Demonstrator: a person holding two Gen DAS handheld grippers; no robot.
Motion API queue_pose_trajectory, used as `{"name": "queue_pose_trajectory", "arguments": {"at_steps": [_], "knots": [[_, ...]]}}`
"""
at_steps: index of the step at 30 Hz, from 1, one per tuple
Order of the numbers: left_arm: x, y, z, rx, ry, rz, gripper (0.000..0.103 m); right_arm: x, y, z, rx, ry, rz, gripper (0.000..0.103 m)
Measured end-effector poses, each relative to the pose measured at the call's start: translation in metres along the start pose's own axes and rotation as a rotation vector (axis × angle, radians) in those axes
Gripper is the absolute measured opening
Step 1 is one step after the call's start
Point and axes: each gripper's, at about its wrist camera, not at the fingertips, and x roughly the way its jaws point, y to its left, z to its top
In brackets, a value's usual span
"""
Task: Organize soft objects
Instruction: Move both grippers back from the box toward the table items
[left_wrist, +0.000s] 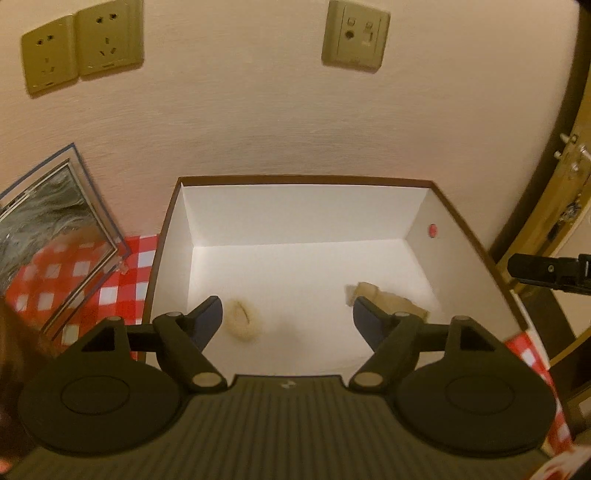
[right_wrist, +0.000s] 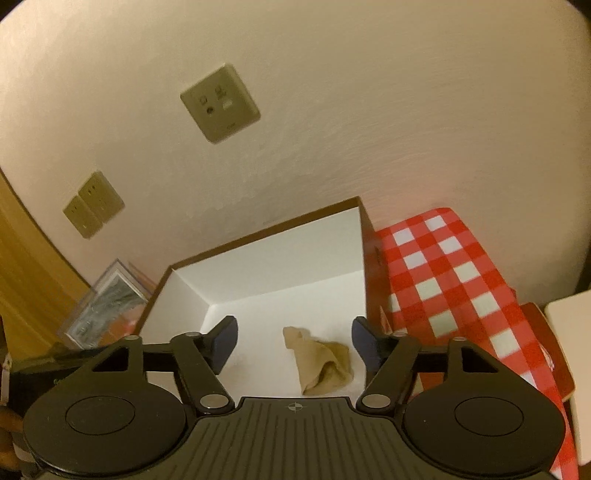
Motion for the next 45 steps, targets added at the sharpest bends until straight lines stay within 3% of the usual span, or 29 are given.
{"name": "queue_pose_trajectory", "arguments": {"at_steps": [8, 21, 28, 36, 45], "knots": [[-0.065, 0.001, -0.037, -0.076, -0.044, -0.028, 0.081, -0.075, -0.006, -0.024, 0.040, -0.060, 0.067, 0.080], [-0.155, 0.002, -0.126, -0.088, -0.018, 0.091, 0.081, -0.181, -0.001, -0.104, -0.034, -0.062, -0.037, 0.081], [-0.192, 0.000, -0.170, -0.135, 0.014, 0.116, 0.081, -0.216, -0.007, -0.152, 0.005, 0.009, -0.067, 0.081], [-0.222, -0.025, -0.211, -0.053, 0.051, 0.154, 0.080, -0.242, -0.011, -0.207, 0.003, 0.114, -0.105, 0.081], [-0.237, -0.037, -0.254, -0.085, 0.127, 0.131, 0.080, -0.250, -0.003, -0.263, -0.063, 0.249, -0.142, 0.081]]}}
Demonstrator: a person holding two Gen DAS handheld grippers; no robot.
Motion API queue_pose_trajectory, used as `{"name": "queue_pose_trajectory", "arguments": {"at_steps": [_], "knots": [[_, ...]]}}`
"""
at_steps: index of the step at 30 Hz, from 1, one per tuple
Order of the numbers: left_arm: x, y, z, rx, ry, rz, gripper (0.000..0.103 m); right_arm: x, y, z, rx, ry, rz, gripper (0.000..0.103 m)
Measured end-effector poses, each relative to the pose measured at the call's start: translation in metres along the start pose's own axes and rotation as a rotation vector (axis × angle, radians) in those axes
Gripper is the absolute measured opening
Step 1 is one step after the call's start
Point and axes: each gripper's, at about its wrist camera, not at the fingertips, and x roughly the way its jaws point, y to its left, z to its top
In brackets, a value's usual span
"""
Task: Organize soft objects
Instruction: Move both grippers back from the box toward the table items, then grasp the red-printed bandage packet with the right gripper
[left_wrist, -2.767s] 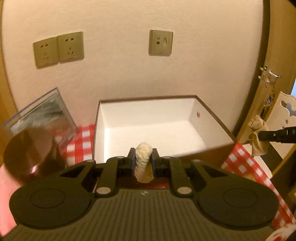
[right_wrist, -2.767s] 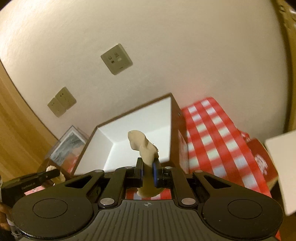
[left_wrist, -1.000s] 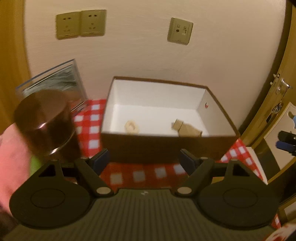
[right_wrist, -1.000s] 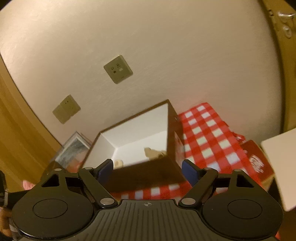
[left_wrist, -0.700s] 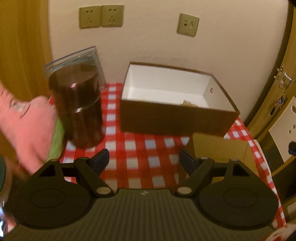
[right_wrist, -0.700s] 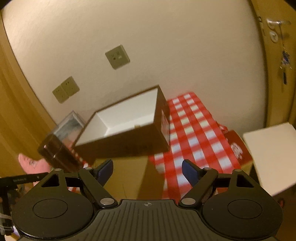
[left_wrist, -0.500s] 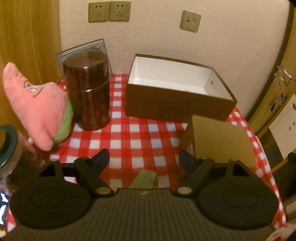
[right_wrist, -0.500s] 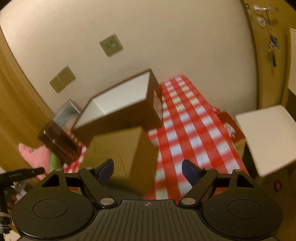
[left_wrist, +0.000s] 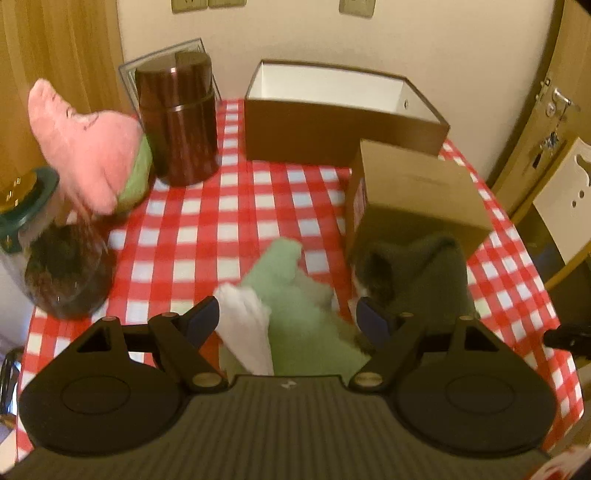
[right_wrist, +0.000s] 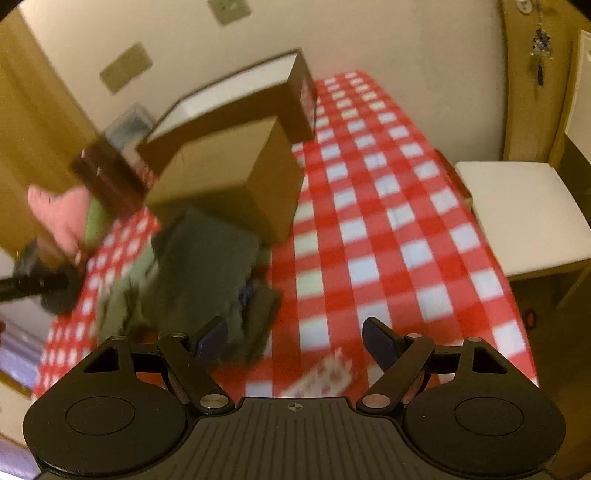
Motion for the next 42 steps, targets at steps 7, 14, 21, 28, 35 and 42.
{"name": "queue_pose_trajectory", "arguments": {"at_steps": [7, 14, 21, 28, 35, 42], "knots": [[-0.006, -0.005, -0.028, -0.013, 0.045, -0.003, 0.080, 0.011, 0.008, -0.032, -0.082, 0.090, -0.039, 0.081], [-0.010, -0.009, -0.044, -0.022, 0.065, -0.004, 0.080, 0.030, 0.010, -0.045, -0.055, 0.132, -0.078, 0.081], [-0.011, -0.006, -0.054, -0.040, 0.081, 0.002, 0.080, 0.042, 0.017, -0.046, -0.021, 0.089, -0.137, 0.081], [-0.008, -0.002, -0.055, -0.045, 0.084, -0.001, 0.079, 0.058, 0.046, -0.057, -0.248, 0.048, -0.247, 0.069], [0.000, 0.002, -0.052, -0.038, 0.094, -0.010, 0.076, 0.055, 0.045, -0.062, -0.370, 0.043, -0.169, 0.039], [0.007, 0.005, -0.049, -0.028, 0.097, -0.021, 0.073, 0.047, 0.029, -0.062, -0.361, 0.050, -0.153, 0.026]]}}
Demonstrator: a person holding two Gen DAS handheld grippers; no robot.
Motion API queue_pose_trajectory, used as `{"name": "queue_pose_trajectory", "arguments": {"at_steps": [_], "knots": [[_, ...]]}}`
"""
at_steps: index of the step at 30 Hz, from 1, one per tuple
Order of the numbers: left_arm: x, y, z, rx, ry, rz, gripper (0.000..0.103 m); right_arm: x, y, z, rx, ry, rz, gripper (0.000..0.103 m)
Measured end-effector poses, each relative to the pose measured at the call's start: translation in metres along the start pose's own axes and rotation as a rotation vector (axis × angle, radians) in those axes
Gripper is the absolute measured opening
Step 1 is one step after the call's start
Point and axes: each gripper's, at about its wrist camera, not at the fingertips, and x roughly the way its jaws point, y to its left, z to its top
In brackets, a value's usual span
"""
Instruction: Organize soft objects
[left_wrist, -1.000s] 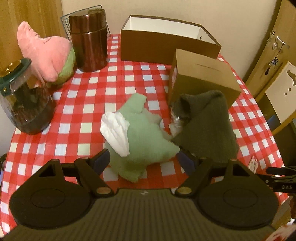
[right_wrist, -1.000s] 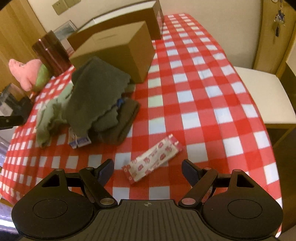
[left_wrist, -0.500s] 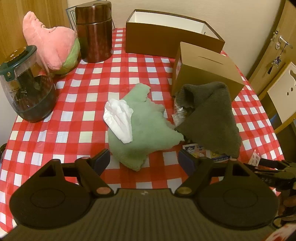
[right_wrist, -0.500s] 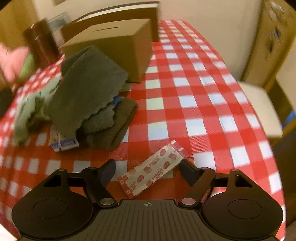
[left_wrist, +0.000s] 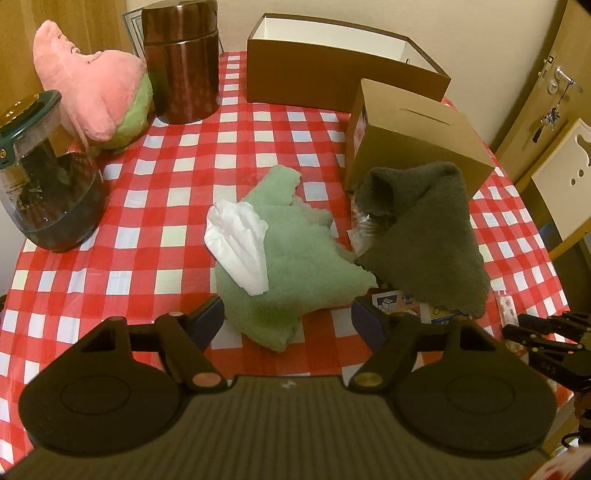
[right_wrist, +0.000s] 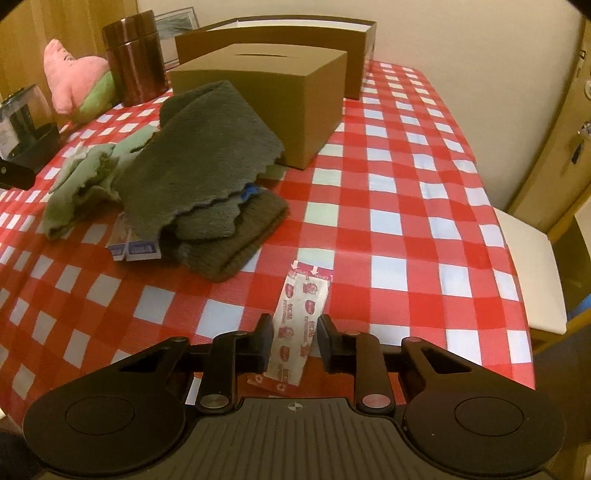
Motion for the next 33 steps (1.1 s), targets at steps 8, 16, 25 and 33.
{"name": "queue_pose_trajectory", "arguments": {"at_steps": [8, 16, 25, 33], "knots": [[0.006, 0.007, 0.003, 0.002, -0.005, -0.008, 0.070, -0.007, -0.008, 0.005, 0.080, -0.015, 0.009, 0.022], [0.012, 0.014, 0.011, -0.002, -0.033, -0.007, 0.069, -0.022, -0.019, 0.018, 0.160, -0.064, 0.019, 0.022], [0.035, 0.026, 0.021, -0.022, -0.053, -0.012, 0.058, -0.025, -0.023, 0.026, 0.195, -0.082, 0.010, 0.022], [0.063, 0.041, 0.025, -0.051, -0.015, -0.038, 0.038, -0.026, -0.034, 0.028, 0.233, -0.082, -0.012, 0.022]]}}
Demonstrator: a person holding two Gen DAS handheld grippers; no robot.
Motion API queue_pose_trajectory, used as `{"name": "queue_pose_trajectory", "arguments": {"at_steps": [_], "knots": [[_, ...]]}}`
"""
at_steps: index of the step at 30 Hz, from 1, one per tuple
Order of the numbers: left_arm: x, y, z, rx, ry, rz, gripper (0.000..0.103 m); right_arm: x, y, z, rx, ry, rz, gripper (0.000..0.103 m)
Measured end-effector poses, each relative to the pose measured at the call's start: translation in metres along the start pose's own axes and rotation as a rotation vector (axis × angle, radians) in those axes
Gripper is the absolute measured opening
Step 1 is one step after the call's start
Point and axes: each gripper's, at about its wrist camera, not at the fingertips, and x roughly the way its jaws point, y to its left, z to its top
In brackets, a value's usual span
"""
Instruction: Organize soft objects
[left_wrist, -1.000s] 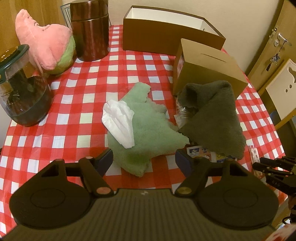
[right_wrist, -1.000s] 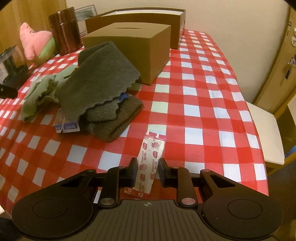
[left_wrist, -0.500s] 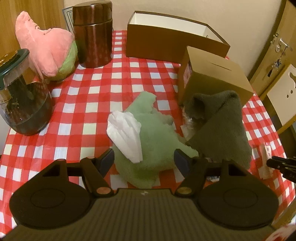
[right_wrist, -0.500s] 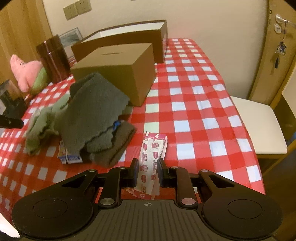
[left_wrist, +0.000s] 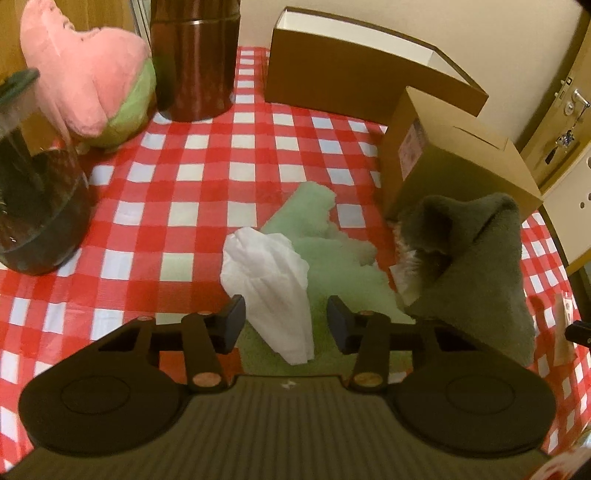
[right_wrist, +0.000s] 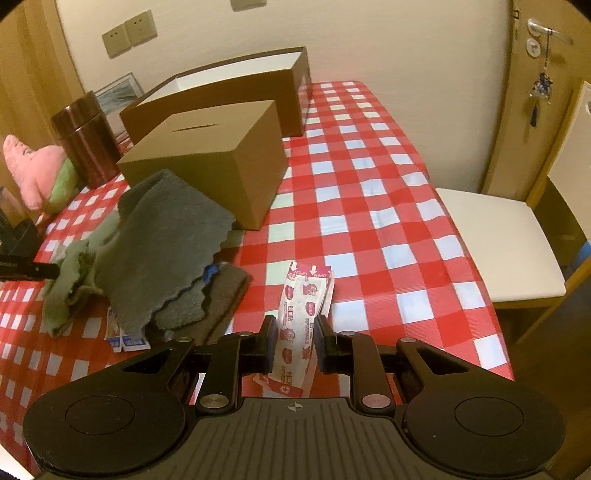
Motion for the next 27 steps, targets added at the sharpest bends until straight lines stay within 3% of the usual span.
{"name": "queue_pose_trajectory", "arguments": {"at_steps": [3, 5, 8, 27], "knots": [[0.007, 0.005, 0.001, -0.017, 0.006, -0.031, 0.024, 0.000, -0.002, 0.002, 0.010, 0.001, -0.003, 0.022], [0.007, 0.008, 0.002, -0.025, 0.007, -0.042, 0.010, 0.000, -0.003, 0.004, 0.012, 0.000, 0.000, 0.022], [0.000, 0.014, 0.004, -0.040, -0.002, -0.064, 0.003, -0.002, -0.004, 0.008, 0.011, -0.009, 0.007, 0.022], [-0.055, 0.020, 0.018, -0.035, -0.094, -0.063, 0.001, -0.015, 0.022, 0.042, -0.040, -0.080, 0.140, 0.022]]}}
